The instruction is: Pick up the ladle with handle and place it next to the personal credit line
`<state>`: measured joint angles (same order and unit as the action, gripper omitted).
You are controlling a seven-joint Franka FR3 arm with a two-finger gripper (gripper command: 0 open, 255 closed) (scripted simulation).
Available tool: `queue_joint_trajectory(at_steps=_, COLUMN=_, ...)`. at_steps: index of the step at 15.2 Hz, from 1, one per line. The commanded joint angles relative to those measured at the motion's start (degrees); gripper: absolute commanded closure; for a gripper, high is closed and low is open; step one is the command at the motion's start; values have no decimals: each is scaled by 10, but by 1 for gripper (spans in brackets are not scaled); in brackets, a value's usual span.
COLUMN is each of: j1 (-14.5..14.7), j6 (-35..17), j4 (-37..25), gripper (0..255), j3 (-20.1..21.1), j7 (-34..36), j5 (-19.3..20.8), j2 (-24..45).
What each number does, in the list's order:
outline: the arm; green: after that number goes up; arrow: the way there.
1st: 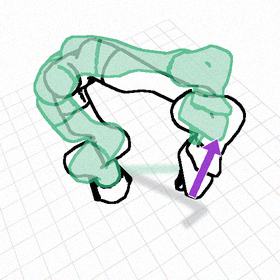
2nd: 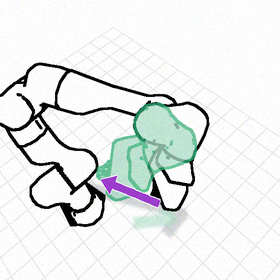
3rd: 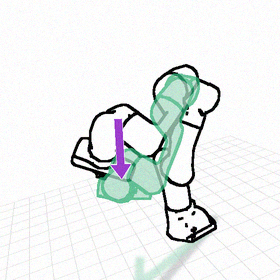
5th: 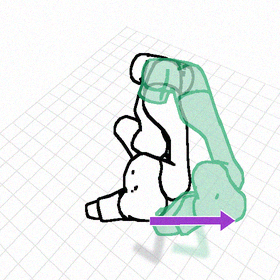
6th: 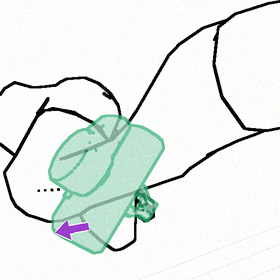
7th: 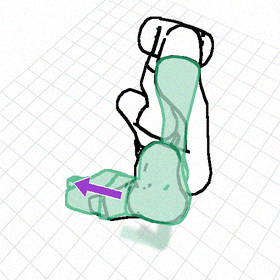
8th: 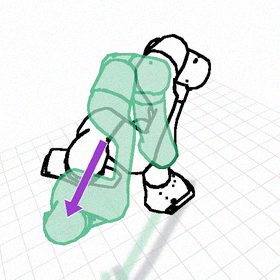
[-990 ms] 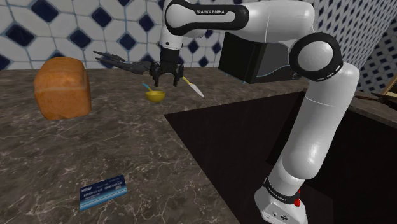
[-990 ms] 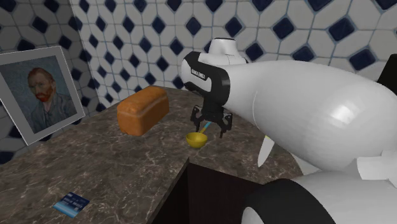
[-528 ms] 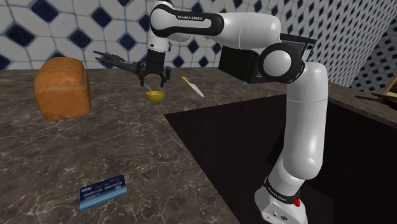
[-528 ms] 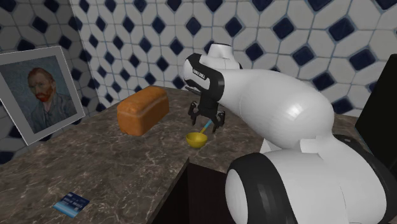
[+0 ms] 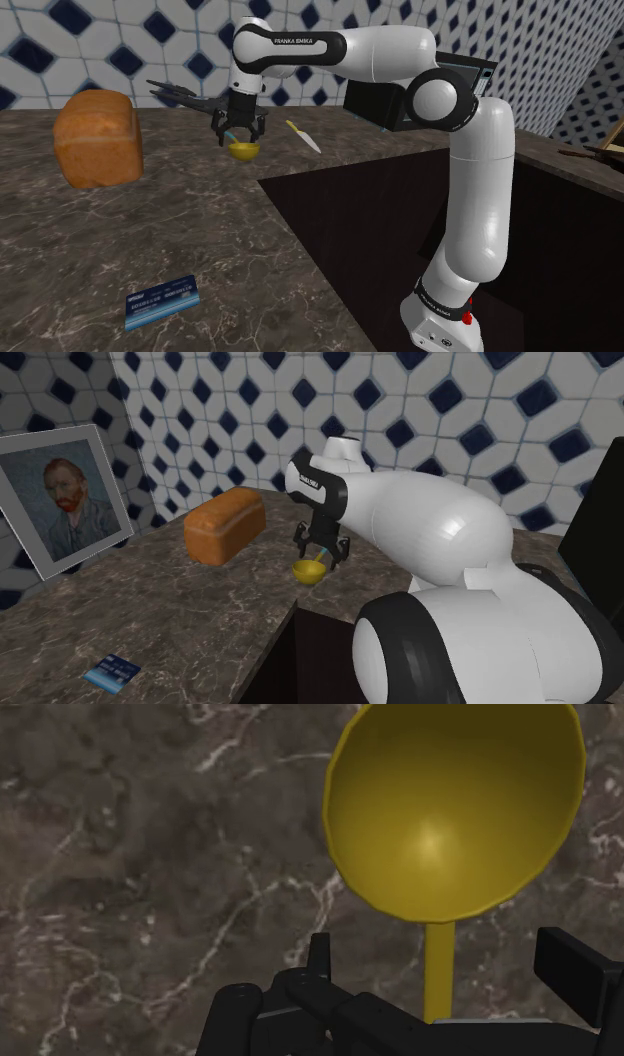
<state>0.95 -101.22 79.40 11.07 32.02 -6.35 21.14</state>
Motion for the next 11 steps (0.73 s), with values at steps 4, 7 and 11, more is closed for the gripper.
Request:
queue_joint_trajectory(at_steps=4, j1=0, j6=-2, j4=3, gripper=0, j3=0, j7=0, j5=0, j2=-1)
queue_joint_trajectory(at_steps=7, j1=0, j6=-2, j4=3, gripper=255, j3=0, j7=0, j5=0, j2=-1)
queue_joint_trajectory(at_steps=11, j1=0, j6=-2, j4=2, gripper=255, j3=0, j7=0, j5=0, j2=-1)
